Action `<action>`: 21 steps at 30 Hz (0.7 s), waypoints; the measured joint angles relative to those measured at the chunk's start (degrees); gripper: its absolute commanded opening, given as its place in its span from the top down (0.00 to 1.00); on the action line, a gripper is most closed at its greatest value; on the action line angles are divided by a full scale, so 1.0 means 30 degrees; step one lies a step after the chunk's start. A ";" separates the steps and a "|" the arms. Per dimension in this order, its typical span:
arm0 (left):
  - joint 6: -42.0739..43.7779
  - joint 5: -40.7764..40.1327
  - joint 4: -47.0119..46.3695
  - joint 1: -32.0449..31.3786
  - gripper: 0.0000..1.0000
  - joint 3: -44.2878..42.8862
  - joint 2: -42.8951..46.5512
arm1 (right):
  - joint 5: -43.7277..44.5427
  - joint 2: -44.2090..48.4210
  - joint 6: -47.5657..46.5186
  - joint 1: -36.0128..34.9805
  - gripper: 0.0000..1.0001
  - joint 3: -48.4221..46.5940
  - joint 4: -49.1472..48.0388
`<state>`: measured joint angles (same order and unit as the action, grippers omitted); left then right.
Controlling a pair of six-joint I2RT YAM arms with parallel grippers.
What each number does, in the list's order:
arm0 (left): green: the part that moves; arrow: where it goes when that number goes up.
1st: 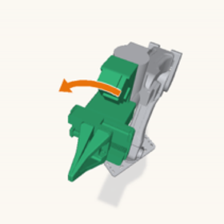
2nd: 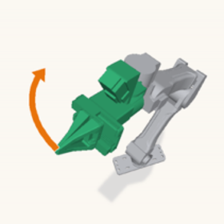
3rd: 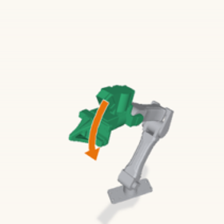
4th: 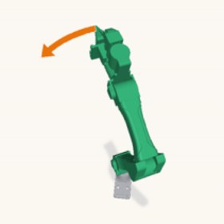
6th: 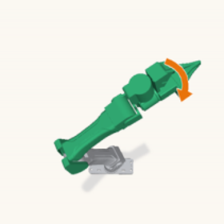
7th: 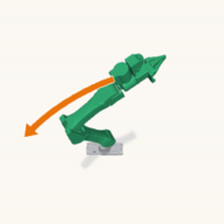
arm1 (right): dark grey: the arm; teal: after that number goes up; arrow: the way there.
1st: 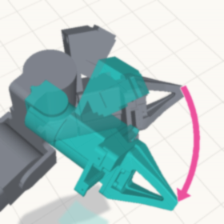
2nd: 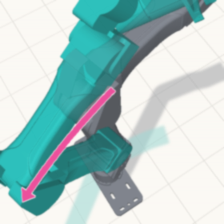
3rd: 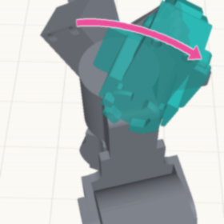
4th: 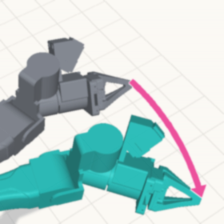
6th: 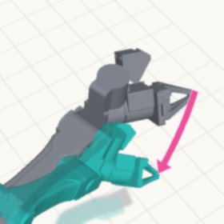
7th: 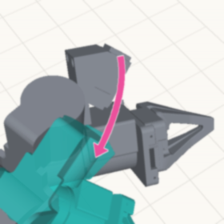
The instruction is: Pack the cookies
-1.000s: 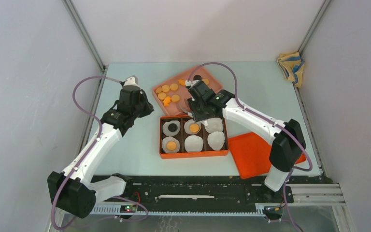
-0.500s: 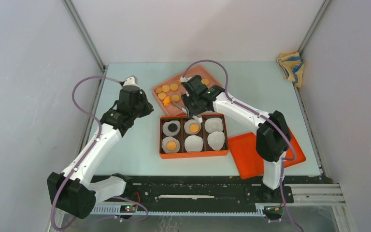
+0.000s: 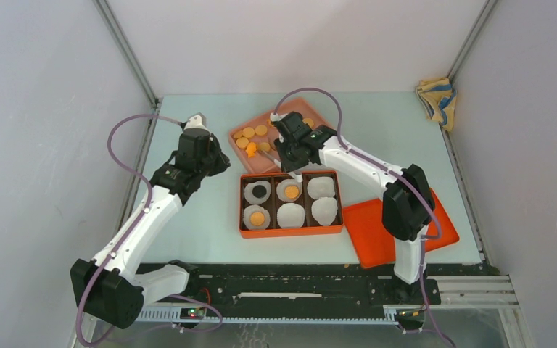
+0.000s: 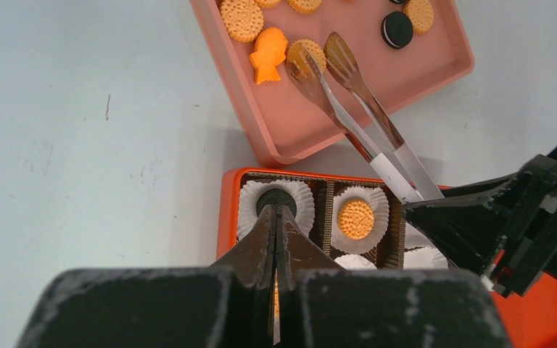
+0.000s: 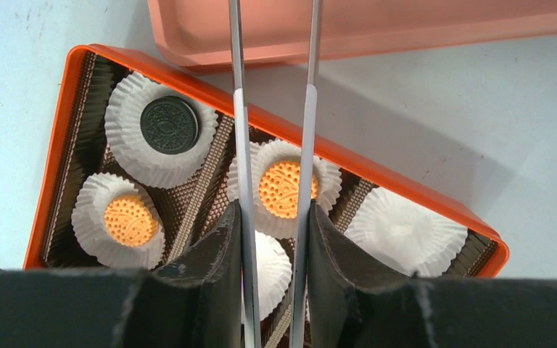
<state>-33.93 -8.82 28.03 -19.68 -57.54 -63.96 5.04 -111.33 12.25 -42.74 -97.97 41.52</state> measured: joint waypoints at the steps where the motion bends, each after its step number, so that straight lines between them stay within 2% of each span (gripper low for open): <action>1: 0.0000 0.0000 -0.0007 0.0000 0.99 0.0000 0.0000 | -0.0015 0.0160 0.0007 0.0000 0.94 0.0073 0.0029; 5: -0.0007 0.0000 0.0000 0.0000 1.00 0.0000 0.0000 | -0.0066 0.2382 0.0015 -0.0051 0.94 0.1428 0.0233; 15: -0.0051 0.0219 -0.0015 0.0000 1.00 0.0000 -0.0007 | 0.0364 1.1781 0.0240 -0.1370 0.94 0.5056 0.1829; 21: -0.0044 0.0517 -0.0015 0.0000 1.00 0.0000 -0.0007 | 0.0729 1.3930 0.1654 -0.3730 0.94 0.8153 0.4175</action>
<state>-34.06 -7.27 27.99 -19.68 -57.54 -63.99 7.22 -69.54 17.21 -53.93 -73.52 54.04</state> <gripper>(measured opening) 0.004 0.376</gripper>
